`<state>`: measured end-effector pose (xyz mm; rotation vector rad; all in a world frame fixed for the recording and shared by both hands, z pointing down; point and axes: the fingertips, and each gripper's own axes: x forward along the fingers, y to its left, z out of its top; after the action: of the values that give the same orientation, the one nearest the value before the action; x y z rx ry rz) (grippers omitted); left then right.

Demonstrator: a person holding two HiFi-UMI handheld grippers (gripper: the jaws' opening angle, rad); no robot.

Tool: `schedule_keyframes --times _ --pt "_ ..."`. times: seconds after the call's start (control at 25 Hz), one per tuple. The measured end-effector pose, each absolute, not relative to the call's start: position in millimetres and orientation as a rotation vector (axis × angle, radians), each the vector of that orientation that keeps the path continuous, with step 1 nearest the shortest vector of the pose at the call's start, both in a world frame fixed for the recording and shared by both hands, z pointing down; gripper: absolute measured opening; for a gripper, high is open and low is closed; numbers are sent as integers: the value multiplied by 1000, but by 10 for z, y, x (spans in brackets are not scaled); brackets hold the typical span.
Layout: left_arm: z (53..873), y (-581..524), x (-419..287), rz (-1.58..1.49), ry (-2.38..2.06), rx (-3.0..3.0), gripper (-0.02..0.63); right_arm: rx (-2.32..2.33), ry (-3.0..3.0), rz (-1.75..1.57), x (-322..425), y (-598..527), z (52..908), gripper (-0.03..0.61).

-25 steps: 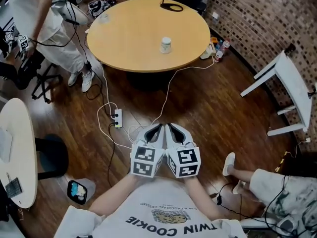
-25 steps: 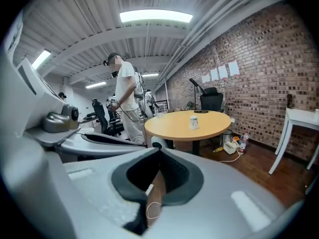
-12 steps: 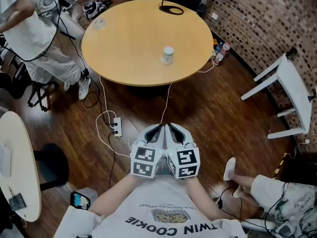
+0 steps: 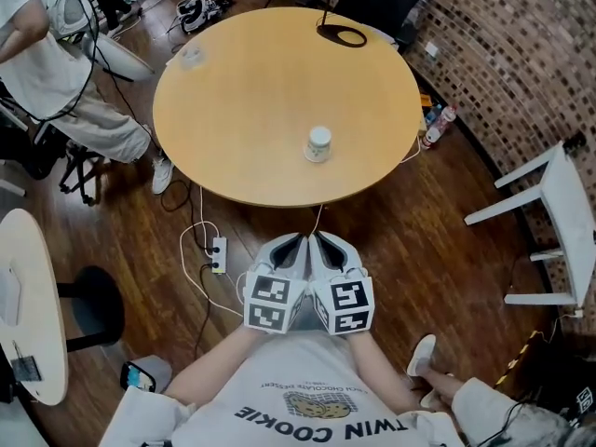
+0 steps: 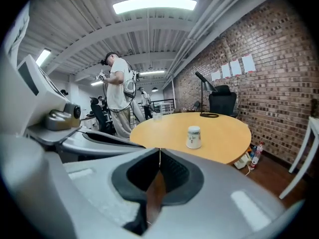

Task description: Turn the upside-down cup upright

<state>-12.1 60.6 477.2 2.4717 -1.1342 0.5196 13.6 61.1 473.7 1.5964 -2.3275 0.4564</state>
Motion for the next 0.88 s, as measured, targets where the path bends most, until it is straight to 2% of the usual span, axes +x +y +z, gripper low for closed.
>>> schedule_keyframes --times 0.48,0.88 --pt "4746 -411 398 524 -1340 2381 6 1377 -2390 385 746 -458 4847 18" --pt "4788 -914 399 540 -1383 2357 6 1279 -2365 324 704 -1119 4938 127"
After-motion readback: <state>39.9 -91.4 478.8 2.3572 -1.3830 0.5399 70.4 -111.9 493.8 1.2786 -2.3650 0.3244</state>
